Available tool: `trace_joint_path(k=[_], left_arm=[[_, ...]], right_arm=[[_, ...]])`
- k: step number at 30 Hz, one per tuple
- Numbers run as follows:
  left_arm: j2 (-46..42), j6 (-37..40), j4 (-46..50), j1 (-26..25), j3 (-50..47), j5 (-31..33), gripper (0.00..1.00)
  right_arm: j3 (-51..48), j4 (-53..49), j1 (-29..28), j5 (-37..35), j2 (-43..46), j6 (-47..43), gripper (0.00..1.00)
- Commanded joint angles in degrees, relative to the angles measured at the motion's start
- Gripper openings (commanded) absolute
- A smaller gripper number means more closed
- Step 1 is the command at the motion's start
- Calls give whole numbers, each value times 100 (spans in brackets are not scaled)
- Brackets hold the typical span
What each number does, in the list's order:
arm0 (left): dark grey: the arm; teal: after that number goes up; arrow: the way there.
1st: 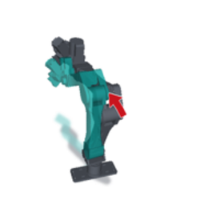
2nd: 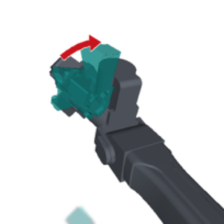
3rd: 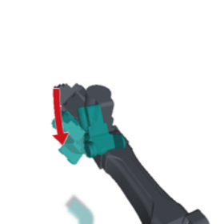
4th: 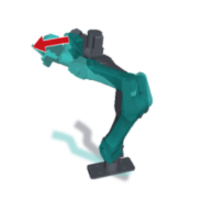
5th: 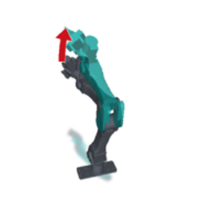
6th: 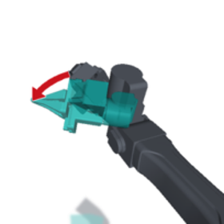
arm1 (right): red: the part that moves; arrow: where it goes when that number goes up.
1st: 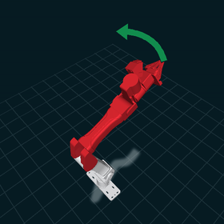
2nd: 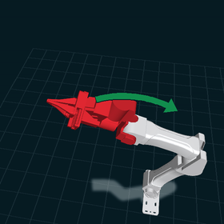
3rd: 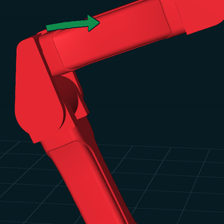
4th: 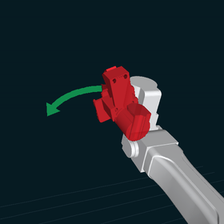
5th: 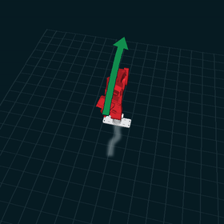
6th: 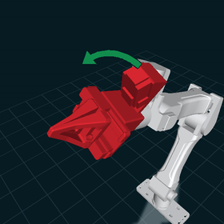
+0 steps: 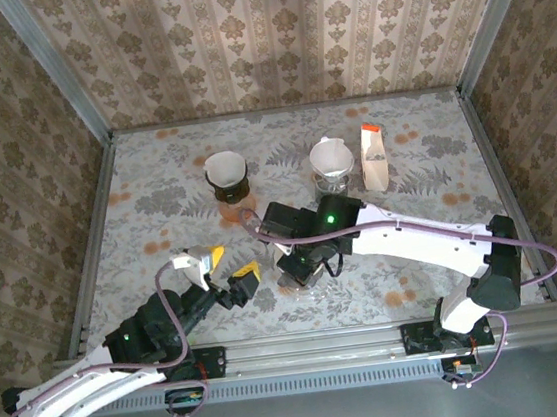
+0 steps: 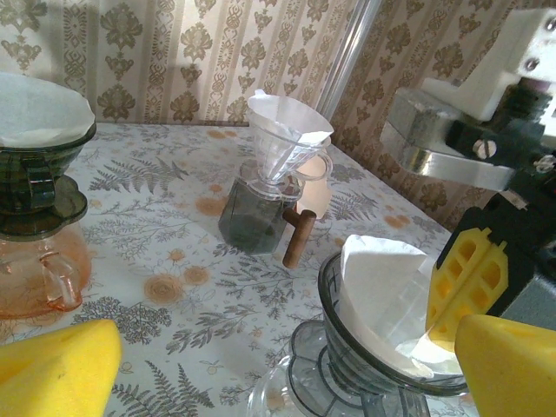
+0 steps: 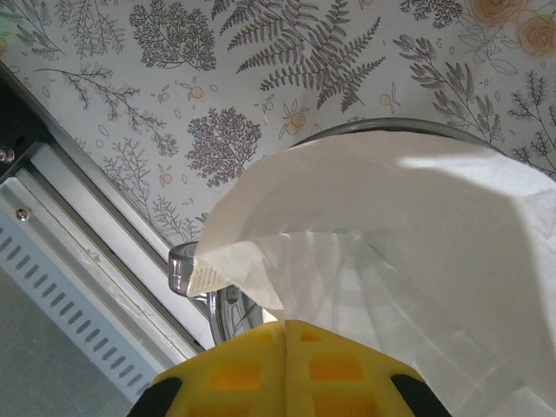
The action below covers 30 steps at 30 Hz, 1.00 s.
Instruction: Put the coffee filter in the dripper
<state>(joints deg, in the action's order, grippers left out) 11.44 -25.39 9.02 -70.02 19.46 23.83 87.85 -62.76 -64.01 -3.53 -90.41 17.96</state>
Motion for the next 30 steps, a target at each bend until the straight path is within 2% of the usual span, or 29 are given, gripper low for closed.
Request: trace_joint_path(k=[1, 6, 13, 19, 23, 26, 30], left_arm=[[-72, -95, 52, 45, -48, -37, 100], [-57, -107, 38, 58, -48, -37, 100], [96, -109, 4, 65, 21, -88, 100], [364, -54, 9, 115, 234, -250, 100], [593, -131, 404, 336, 610, -461, 91], [1041, -358, 923, 846, 1082, -1058, 87], [2049, -665, 1181, 1978, 1683, -2887, 84]], right_arm=[[-144, 127, -15, 140, -23, 58, 0], [-238, 200, -15, 103, 53, 96, 1], [-285, 319, -15, 90, 329, 141, 32], [-467, 489, -15, -29, 715, 225, 52], [-660, 615, -6, -316, 1028, 348, 60], [-946, 748, 27, -631, 1539, 524, 65], [-1456, 1063, 158, -907, 2041, 774, 68]])
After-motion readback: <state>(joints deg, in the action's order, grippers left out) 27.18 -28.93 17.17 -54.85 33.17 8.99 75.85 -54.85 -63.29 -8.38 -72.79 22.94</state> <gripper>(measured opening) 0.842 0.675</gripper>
